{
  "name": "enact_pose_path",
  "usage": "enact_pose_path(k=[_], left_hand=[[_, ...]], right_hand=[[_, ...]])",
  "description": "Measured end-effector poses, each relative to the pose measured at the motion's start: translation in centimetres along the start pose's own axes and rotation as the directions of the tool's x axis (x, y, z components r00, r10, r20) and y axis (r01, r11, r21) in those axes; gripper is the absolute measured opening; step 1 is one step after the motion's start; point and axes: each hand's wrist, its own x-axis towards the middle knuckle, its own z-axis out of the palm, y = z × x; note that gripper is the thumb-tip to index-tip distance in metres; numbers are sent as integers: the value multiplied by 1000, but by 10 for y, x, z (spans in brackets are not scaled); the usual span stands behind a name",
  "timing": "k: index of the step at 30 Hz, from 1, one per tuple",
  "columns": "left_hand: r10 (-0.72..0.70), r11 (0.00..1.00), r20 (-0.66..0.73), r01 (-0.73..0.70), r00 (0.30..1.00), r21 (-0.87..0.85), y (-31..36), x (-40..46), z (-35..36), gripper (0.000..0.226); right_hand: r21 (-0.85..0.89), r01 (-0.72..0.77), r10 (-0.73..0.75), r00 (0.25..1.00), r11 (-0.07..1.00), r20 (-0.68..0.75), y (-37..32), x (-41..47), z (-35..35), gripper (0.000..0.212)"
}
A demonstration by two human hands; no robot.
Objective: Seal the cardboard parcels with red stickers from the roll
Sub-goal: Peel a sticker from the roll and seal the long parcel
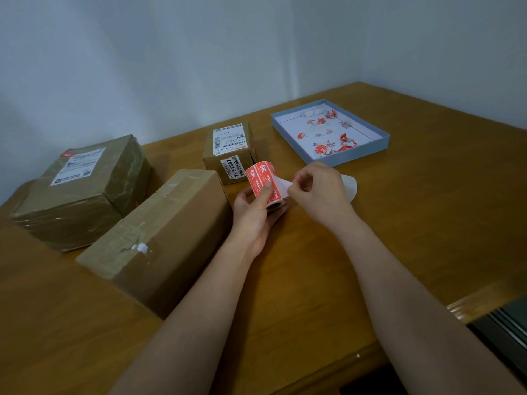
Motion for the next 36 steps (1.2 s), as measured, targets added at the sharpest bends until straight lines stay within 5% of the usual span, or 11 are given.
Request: enact_pose_path(k=[13,23,32,36], left_hand=[[86,991,-107,-74,991,109,5,1,3,38],[203,950,-71,-179,977,255,8,0,12,48],[250,780,70,-244,966,576,14,-11,17,77],[433,691,54,-370,900,621,31,-26,16,50]], right_hand=[[86,-134,145,979,987,-142,0,2,-8,10],[300,-205,304,891,932,-338,4,5,-11,10],[211,-7,106,881,977,-461,4,4,-4,12],[86,220,-140,830,972,-540,0,-3,0,11]])
